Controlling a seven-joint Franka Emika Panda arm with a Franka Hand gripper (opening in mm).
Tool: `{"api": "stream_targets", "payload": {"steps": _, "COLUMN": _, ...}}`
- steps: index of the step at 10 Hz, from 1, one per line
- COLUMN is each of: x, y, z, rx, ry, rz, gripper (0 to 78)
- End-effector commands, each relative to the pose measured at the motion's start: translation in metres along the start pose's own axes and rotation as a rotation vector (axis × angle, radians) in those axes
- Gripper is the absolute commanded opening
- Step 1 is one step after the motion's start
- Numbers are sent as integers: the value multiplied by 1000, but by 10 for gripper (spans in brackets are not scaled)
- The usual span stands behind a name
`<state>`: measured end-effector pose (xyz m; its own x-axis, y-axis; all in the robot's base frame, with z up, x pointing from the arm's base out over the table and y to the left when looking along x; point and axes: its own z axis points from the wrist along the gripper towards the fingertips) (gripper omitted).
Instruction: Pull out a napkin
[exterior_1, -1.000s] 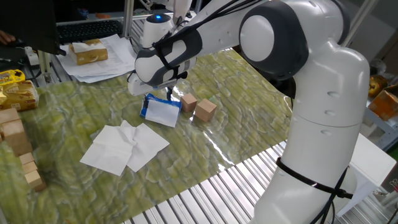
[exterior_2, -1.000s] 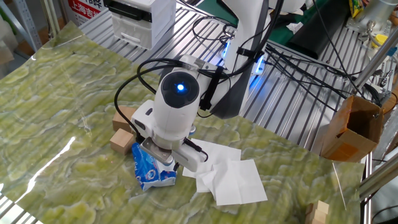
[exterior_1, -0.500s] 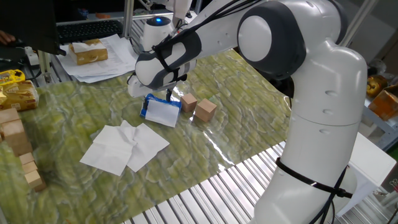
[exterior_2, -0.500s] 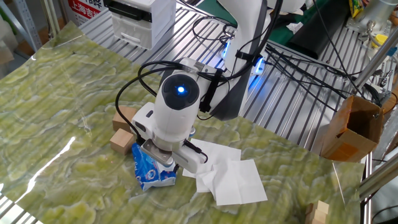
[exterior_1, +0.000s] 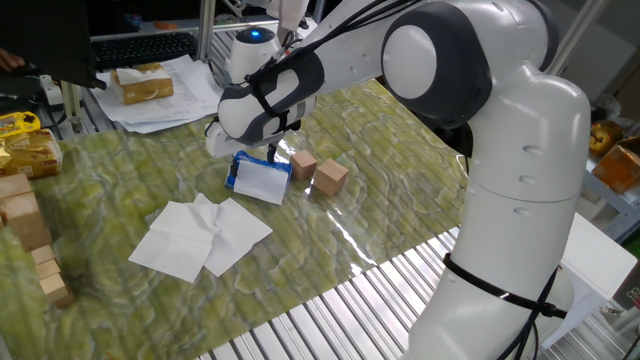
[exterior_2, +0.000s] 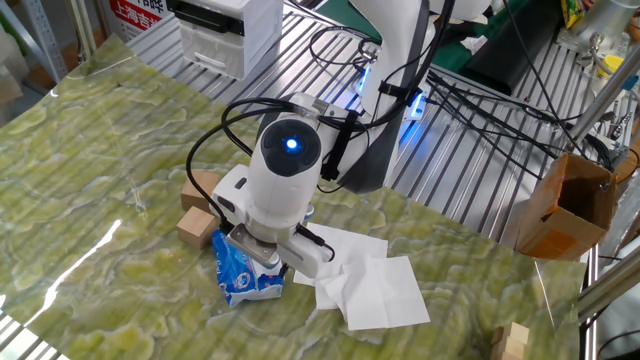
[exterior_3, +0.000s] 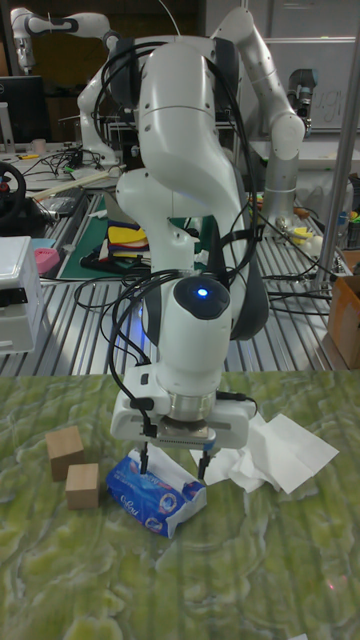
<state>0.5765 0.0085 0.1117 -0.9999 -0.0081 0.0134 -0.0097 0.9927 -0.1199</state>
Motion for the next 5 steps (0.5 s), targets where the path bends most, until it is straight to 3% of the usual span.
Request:
{"api": "stream_targets", "payload": {"steps": 1, "x": -1, "y": 0, "z": -1, "rx": 1, "ry": -7, "rz": -9, "gripper": 774}}
{"api": "stream_targets", "payload": {"steps": 5, "x": -1, "y": 0, "z": -1, "rx": 1, "ry": -7, "rz": -7, "gripper": 774}}
